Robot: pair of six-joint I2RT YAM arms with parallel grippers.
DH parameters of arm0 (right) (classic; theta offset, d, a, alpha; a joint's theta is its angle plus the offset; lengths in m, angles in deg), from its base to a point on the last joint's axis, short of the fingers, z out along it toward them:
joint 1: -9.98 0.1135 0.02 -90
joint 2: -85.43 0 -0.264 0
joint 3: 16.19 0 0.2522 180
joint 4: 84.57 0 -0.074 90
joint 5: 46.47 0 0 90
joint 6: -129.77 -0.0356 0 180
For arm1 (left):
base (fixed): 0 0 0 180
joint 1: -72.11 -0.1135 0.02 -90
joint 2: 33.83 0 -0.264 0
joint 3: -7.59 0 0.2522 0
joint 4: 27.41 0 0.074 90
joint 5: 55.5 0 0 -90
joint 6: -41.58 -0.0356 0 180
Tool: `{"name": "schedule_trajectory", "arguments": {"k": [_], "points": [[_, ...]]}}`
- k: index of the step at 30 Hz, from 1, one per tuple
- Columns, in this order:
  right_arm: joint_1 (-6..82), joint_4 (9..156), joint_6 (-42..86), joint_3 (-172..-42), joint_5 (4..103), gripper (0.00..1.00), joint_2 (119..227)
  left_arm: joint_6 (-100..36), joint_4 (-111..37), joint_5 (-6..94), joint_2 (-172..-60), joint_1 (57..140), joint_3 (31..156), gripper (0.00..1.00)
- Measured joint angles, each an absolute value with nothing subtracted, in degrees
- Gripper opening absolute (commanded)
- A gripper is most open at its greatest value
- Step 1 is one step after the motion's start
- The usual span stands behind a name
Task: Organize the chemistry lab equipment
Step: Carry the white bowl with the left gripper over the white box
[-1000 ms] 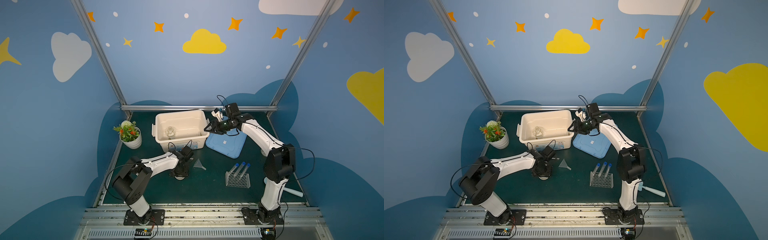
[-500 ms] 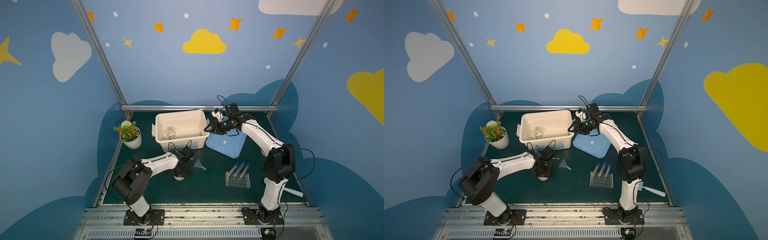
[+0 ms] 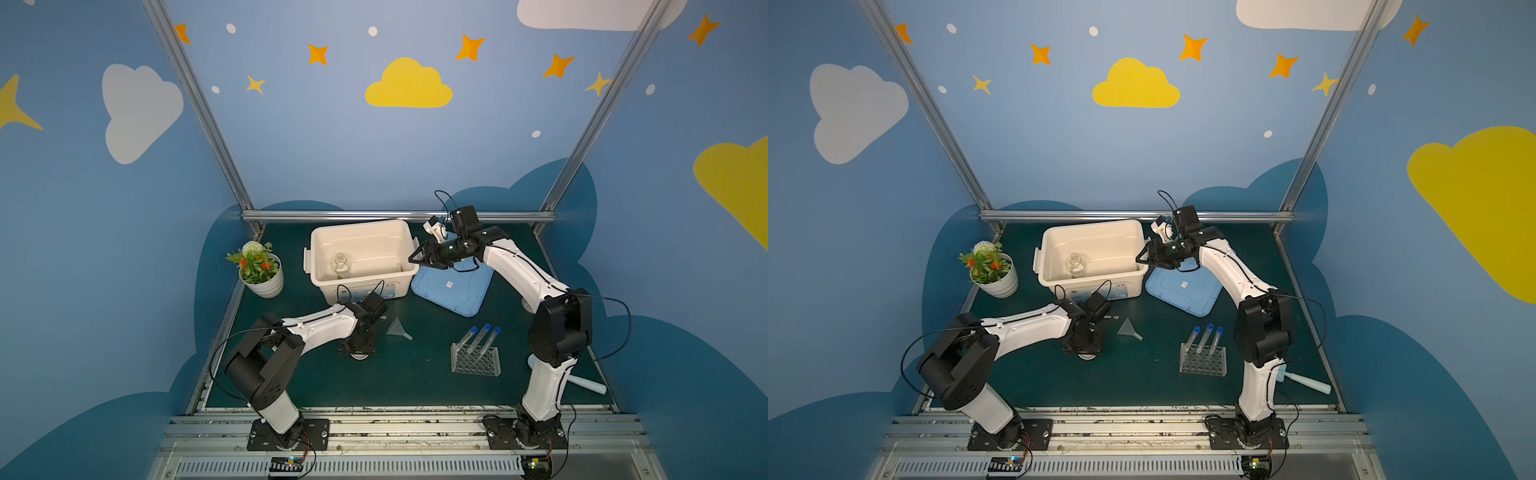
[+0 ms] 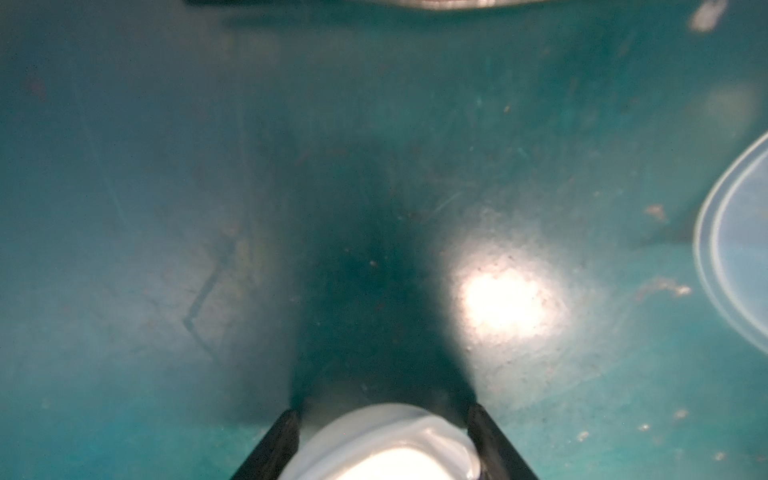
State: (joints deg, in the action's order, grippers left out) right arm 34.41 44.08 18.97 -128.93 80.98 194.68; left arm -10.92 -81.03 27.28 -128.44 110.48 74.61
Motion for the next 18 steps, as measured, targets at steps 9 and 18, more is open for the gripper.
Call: {"name": "schedule_trajectory", "arguments": {"k": [9, 18], "points": [[34.41, 44.08, 18.99, -128.93, 81.05, 0.58, 194.66, -11.8, -82.43, 27.21, -127.83, 109.86, 76.46, 0.52], [34.39, 44.06, 18.99, -128.93, 81.05, 0.58, 194.57, -12.26, -81.29, 29.86, -126.75, 107.81, 76.81, 0.52]]}}
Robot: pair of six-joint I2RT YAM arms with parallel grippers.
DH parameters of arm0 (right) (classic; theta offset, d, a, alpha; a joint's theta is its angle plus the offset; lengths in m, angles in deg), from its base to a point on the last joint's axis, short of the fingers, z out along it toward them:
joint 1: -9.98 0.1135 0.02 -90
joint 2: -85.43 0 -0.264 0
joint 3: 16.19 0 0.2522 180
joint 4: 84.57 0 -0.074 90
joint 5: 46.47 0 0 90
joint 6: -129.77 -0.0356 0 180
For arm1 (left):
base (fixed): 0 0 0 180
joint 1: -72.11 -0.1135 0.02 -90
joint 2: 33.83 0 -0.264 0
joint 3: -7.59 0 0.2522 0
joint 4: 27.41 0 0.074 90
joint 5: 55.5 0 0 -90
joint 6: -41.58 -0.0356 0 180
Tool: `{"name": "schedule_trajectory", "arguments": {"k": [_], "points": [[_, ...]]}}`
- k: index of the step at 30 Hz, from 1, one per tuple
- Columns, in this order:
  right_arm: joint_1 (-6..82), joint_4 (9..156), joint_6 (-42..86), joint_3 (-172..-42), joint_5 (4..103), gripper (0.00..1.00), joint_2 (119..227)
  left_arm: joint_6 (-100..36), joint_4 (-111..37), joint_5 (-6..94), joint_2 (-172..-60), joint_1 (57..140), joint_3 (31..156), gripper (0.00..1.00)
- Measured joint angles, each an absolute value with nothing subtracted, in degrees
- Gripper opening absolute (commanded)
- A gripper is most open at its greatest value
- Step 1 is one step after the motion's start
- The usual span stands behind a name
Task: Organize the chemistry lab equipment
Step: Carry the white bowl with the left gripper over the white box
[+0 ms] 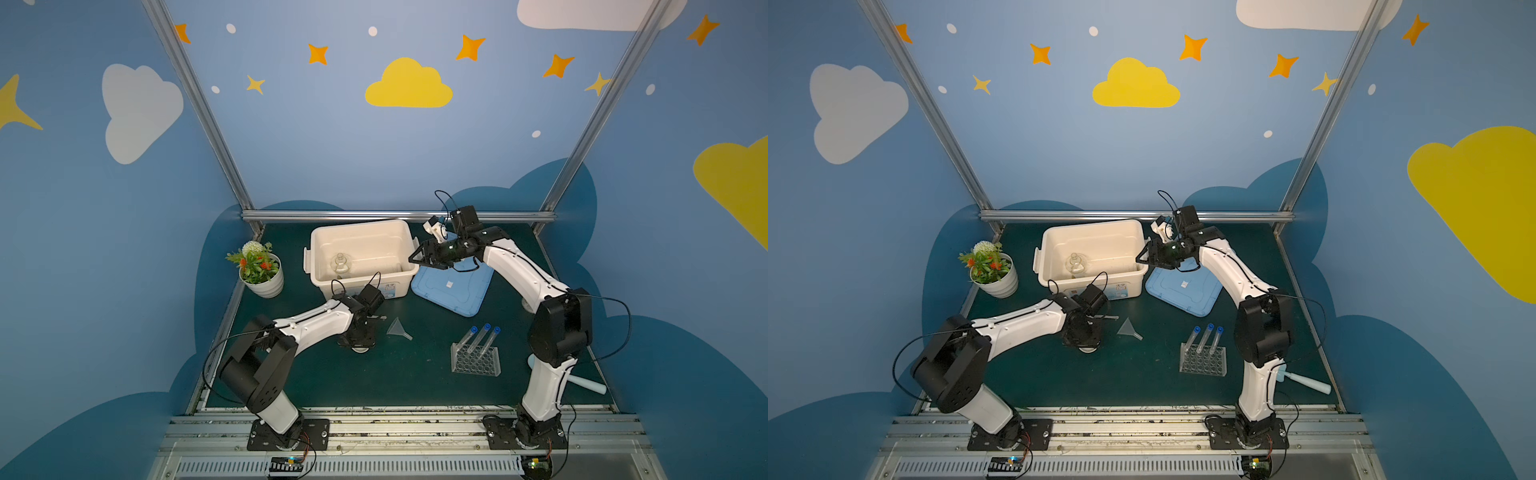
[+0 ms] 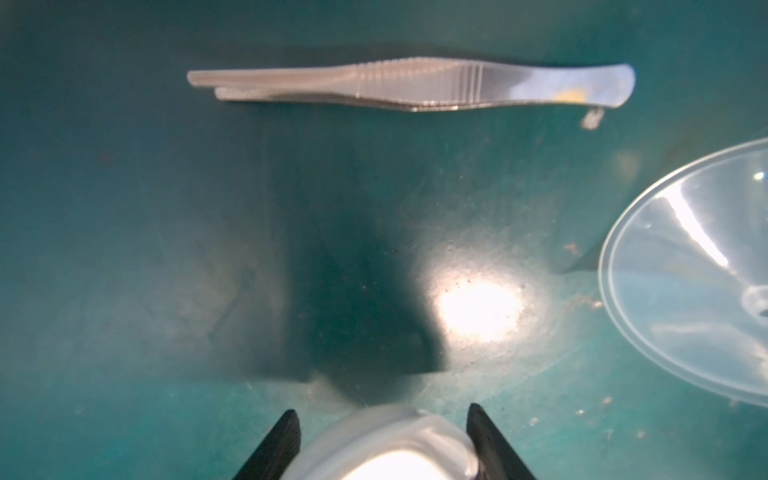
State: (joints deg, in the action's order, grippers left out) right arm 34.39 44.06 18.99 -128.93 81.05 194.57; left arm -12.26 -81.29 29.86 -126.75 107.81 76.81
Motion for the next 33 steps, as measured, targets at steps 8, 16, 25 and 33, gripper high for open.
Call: {"name": "schedule_trajectory", "arguments": {"k": [8, 16, 25, 33], "points": [[34.39, 44.08, 18.99, -128.93, 81.05, 0.58, 194.33, -14.81, -85.2, 30.47, -125.16, 106.63, 81.36, 0.53], [34.28, 44.08, 19.01, -128.93, 81.12, 0.58, 194.24, -18.49, -90.43, 30.05, -120.11, 105.56, 91.57, 0.54], [34.28, 44.13, 18.99, -128.93, 81.14, 0.58, 194.22, -20.63, -93.44, 30.49, -116.88, 103.18, 96.46, 0.54], [34.28, 44.17, 18.97, -128.93, 81.18, 0.58, 194.15, -23.38, -93.01, 31.1, -115.0, 98.28, 100.83, 0.54]]}}
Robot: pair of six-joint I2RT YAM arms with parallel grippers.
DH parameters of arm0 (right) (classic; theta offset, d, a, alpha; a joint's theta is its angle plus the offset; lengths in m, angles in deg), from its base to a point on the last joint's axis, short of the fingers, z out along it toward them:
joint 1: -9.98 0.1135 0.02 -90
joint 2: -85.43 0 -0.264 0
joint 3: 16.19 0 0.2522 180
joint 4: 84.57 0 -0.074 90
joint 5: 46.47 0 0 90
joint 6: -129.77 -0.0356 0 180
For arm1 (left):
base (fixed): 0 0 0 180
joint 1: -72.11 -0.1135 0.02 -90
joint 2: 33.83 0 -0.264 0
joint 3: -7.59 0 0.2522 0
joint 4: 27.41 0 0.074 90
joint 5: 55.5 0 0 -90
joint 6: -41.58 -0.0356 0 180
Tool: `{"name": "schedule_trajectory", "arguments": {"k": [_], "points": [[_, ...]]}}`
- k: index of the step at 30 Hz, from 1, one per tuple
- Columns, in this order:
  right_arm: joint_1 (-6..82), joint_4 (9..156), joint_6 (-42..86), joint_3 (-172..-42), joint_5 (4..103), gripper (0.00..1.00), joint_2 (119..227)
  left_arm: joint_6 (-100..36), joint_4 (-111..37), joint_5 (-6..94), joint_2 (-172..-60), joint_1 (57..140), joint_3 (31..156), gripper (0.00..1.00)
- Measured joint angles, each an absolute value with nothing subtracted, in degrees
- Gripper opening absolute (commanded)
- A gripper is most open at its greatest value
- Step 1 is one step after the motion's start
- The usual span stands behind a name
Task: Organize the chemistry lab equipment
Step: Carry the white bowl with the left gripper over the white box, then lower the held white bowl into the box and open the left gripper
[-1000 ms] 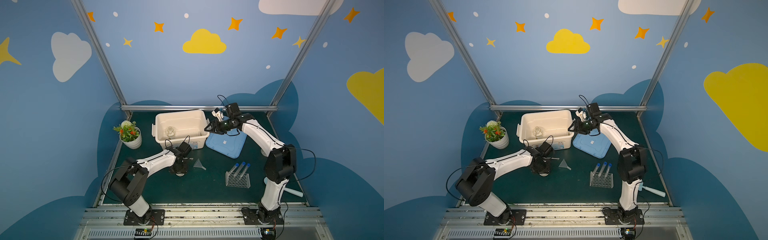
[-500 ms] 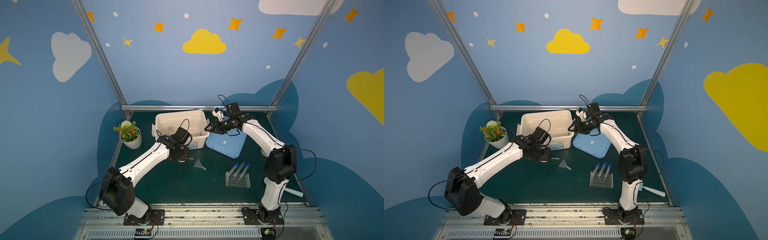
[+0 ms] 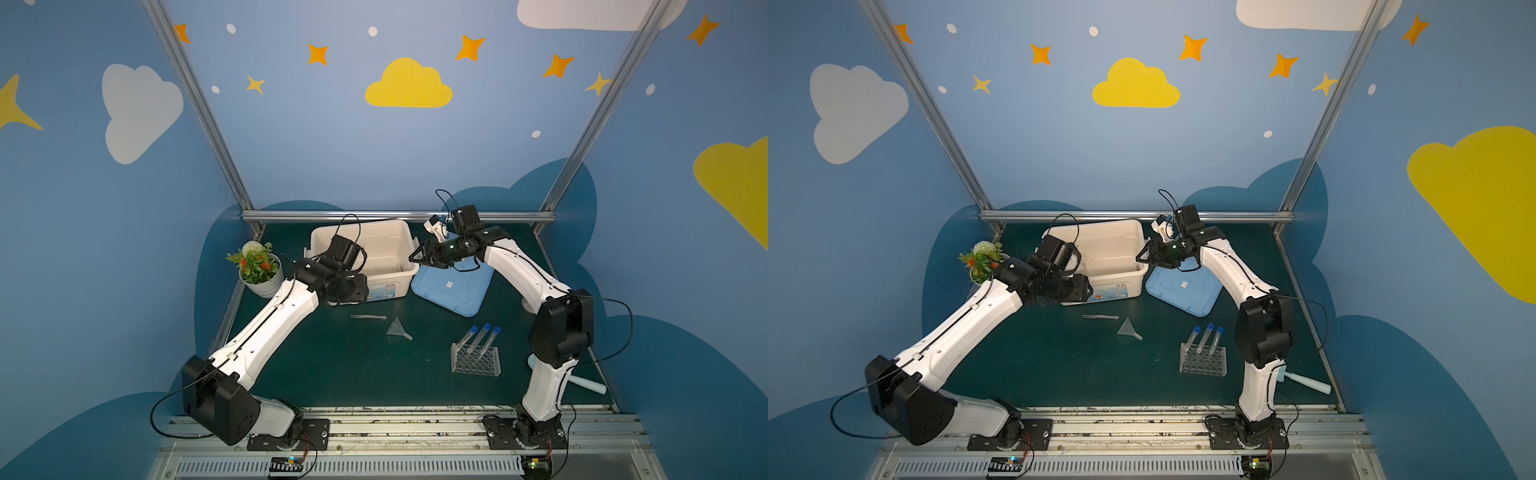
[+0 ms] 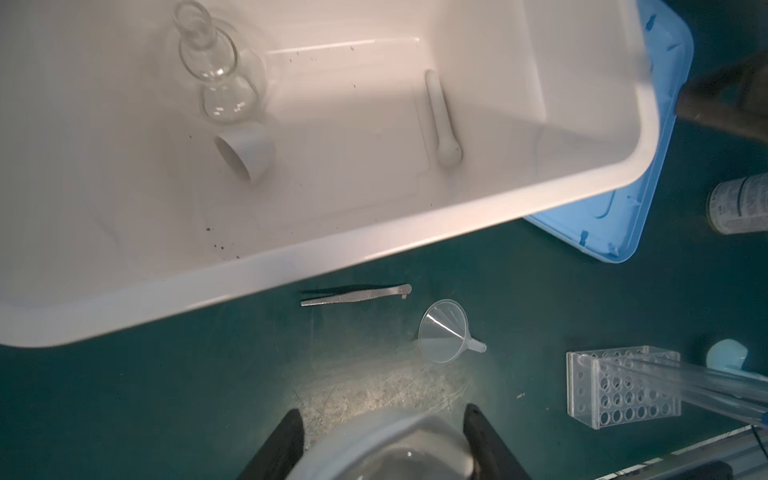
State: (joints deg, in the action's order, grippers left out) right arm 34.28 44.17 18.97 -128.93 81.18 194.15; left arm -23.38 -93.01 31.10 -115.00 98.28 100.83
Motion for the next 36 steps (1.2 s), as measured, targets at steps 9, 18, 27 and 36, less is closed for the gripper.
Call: {"name": "schedule_trajectory", "arguments": {"k": [9, 18, 27, 36], "points": [[34.28, 44.21, 18.97, -128.93, 81.33, 0.58, 194.15, -26.97, -90.25, 34.16, -122.19, 92.6, 109.05, 0.54], [34.28, 44.19, 18.97, -128.93, 81.31, 0.58, 194.13, -30.25, -88.79, 38.18, -136.79, 88.51, 118.78, 0.54], [34.28, 44.13, 18.97, -128.93, 80.85, 0.58, 194.13, -33.48, -89.95, 45.11, -152.92, 86.76, 133.27, 0.52], [34.28, 44.08, 18.77, -128.93, 80.42, 0.58, 194.13, -35.8, -92.74, 47.91, -162.56, 86.46, 140.13, 0.52]]}}
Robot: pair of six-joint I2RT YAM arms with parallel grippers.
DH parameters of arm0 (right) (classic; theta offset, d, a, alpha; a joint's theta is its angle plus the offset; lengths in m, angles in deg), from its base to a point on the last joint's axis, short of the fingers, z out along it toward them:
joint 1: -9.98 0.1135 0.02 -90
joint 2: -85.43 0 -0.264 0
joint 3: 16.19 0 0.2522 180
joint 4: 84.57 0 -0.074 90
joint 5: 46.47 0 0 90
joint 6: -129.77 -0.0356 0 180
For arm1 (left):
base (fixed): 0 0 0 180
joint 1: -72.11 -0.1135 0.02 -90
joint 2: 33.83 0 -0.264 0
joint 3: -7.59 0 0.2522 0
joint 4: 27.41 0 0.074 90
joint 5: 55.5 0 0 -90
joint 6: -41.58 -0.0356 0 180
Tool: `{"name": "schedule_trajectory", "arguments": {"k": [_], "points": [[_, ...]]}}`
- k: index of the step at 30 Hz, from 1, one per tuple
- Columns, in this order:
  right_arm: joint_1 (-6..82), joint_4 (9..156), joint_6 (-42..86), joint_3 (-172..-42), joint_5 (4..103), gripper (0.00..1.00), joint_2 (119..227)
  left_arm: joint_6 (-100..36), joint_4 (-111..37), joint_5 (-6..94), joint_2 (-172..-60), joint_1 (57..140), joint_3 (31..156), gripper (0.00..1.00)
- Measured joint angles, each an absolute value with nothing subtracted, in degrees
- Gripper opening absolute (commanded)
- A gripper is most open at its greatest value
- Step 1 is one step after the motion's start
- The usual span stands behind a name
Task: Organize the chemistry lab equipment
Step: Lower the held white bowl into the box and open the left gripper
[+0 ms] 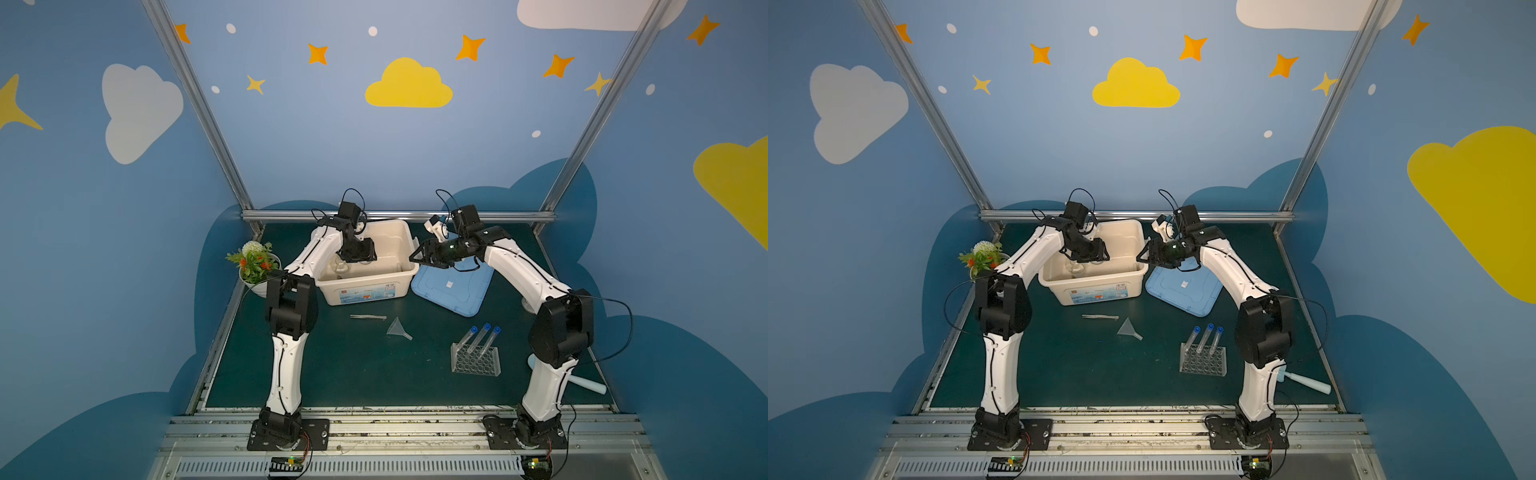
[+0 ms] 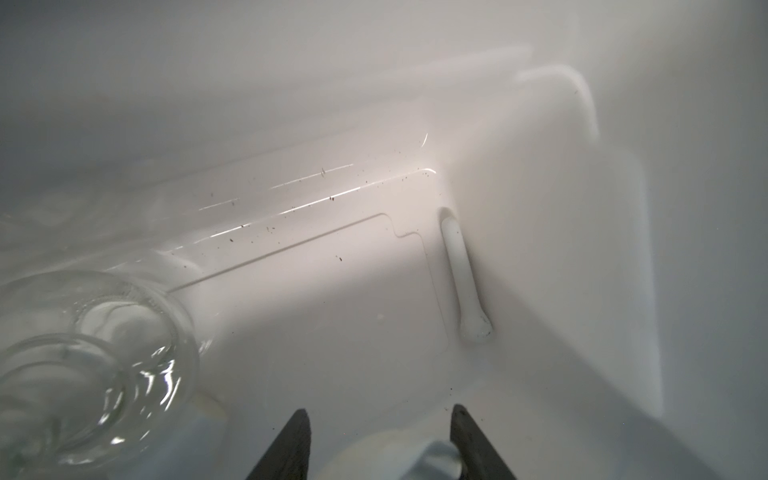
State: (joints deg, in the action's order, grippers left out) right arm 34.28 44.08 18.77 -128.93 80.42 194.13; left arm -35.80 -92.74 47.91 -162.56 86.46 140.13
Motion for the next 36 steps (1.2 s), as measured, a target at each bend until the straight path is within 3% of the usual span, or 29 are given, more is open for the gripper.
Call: {"name": "schedule_trajectory", "arguments": {"k": [15, 31, 36], "points": [[34.28, 43.58, 18.53, -128.93, 79.56, 0.58, 194.15, -38.99, -97.14, 46.25, -170.38, 86.43, 146.47, 0.53], [34.28, 43.23, 18.53, -128.96, 79.3, 0.58, 194.15, -40.34, -98.21, 44.02, -170.88, 86.24, 146.95, 0.56], [34.28, 43.12, 18.53, -128.96, 79.04, 0.58, 194.15, -40.5, -98.25, 43.65, -170.93, 86.24, 146.95, 0.62]]}}
